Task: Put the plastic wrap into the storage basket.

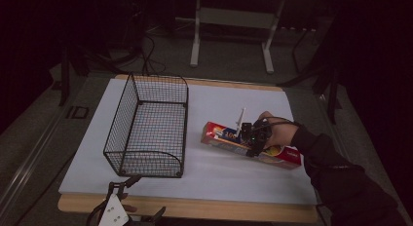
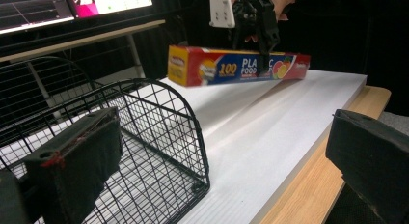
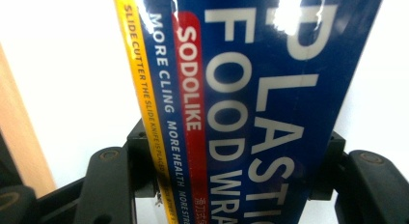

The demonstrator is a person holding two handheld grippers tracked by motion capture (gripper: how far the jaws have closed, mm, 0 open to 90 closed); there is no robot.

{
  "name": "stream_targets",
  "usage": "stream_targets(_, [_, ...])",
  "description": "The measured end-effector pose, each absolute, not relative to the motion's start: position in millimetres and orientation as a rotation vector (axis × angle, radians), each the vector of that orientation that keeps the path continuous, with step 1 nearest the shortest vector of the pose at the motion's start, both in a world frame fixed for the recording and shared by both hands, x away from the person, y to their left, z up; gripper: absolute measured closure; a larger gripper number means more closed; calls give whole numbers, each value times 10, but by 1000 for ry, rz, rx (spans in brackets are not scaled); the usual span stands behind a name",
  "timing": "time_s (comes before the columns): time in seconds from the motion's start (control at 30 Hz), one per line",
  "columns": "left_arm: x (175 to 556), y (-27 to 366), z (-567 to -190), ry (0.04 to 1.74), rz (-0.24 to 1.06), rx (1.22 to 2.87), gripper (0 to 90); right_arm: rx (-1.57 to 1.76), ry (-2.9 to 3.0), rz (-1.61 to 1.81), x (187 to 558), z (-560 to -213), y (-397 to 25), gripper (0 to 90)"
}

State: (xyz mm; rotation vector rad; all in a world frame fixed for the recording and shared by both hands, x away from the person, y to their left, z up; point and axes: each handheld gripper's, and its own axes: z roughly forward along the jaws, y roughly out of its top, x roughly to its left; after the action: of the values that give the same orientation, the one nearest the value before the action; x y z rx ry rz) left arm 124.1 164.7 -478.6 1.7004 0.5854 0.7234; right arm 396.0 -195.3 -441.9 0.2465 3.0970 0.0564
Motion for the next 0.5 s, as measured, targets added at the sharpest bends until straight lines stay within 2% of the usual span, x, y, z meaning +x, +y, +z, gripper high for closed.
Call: stream_targets(0.5, [1235,1629,-4785,581,728,1710,0,795,2999,345,4007,-4051,-1901,394])
